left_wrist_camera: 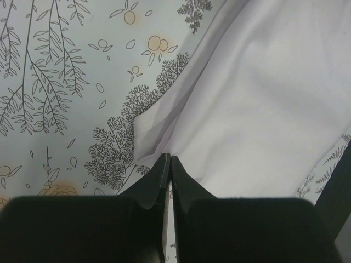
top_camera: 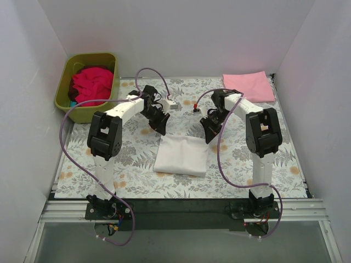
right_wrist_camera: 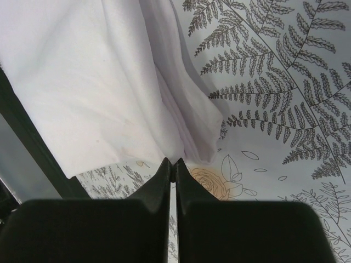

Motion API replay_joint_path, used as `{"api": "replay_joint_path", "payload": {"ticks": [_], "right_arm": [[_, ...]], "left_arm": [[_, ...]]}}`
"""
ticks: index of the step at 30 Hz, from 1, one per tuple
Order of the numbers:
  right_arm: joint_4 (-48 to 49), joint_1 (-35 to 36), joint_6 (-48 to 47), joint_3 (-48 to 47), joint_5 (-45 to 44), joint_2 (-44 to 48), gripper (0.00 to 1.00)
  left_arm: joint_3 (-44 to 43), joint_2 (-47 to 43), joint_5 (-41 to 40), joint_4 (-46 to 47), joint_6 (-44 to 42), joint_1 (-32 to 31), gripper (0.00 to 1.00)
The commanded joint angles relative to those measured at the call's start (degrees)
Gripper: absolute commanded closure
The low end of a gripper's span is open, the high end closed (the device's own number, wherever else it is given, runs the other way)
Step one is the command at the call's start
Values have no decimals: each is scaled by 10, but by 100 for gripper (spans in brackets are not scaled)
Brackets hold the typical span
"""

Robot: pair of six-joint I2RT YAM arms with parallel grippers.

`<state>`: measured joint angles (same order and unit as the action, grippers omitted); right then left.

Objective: Fold and stack the t-shirts
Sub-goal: Fold the tshirt

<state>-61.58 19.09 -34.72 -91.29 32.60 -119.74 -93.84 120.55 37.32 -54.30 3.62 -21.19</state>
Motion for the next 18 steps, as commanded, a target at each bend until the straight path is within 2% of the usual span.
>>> {"api": "replay_joint_path", "payload": {"ticks": [1,6,13,18], "right_arm": [[6,-3,-9,-3,-14,-10,99],[12,-3,-11,-4,-24,-12,99],[37,-12,-3,-9,-56,-16,99],[55,-27,2,-55,-91,-50,99]], "left_arm": [[-31,-24,14,4,-3,-3,100],[-30,-37,8,49,2,-3,100],[-13,13,-23,99,24,-2,100],[-23,41,-37,137,52,-1,100]]}}
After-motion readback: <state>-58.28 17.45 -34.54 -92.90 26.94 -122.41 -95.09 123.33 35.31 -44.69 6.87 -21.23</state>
